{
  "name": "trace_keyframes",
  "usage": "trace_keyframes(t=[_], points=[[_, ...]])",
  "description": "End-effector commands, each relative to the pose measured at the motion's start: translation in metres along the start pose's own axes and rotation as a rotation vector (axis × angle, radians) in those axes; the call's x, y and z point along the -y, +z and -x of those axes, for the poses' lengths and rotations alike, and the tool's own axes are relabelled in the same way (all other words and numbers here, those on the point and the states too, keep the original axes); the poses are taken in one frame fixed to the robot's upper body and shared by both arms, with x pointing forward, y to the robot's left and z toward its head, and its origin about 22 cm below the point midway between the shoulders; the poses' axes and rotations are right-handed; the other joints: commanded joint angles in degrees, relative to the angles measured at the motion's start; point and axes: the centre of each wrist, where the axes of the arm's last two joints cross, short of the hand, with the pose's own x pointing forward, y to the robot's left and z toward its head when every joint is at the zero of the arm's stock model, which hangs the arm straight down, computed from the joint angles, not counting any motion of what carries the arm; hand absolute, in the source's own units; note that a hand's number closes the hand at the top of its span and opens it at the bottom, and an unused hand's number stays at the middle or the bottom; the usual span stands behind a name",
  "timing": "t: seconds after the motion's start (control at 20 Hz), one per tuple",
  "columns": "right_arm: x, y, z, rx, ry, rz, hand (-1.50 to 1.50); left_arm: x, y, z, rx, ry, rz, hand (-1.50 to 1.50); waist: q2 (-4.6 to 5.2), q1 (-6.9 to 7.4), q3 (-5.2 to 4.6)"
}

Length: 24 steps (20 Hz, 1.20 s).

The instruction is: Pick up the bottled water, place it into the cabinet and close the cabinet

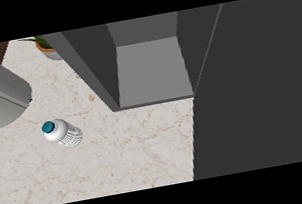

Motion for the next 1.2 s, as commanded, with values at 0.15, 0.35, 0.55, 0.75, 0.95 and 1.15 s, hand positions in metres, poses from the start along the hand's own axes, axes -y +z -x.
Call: trace_keyframes(t=[0.15, 0.35, 0.55, 0.75, 0.95, 1.15], points=[[0.0, 0.018, -0.042, 0.077, 0.026, 0.022, -1.5, -0.009, -0.023, 0.018, -0.019, -0.019, -0.038, -1.5, 0.08, -0.1, -0.02], [-0.01, 0.018, -0.037, 0.072, -0.006, -0.006, -1.5, -0.03, -0.045, 0.032, -0.029, -0.029, -0.068, -1.5, 0.1, -0.72, -0.03], [-0.001, 0.017, -0.034, 0.053, 0.03, 0.009, -1.5, -0.03, -0.048, 0.062, -0.078, -0.036, -0.091, -1.5, 0.14, -0.63, 0.0], [-0.017, 0.009, -0.025, 0.057, 0.01, -0.019, -1.5, -0.051, -0.058, 0.084, -0.119, -0.064, -0.104, -1.5, 0.14, -0.54, -0.05], [-0.007, 0.019, -0.038, 0.059, 0.026, -0.008, -1.5, -0.055, -0.057, 0.111, -0.146, -0.085, -0.107, -1.5, 0.12, -0.51, -0.04], [-0.009, 0.021, -0.042, 0.07, 0.016, -0.018, -1.5, -0.073, -0.053, 0.144, -0.173, -0.087, -0.124, -1.5, 0.2, -1.11, -0.1]])
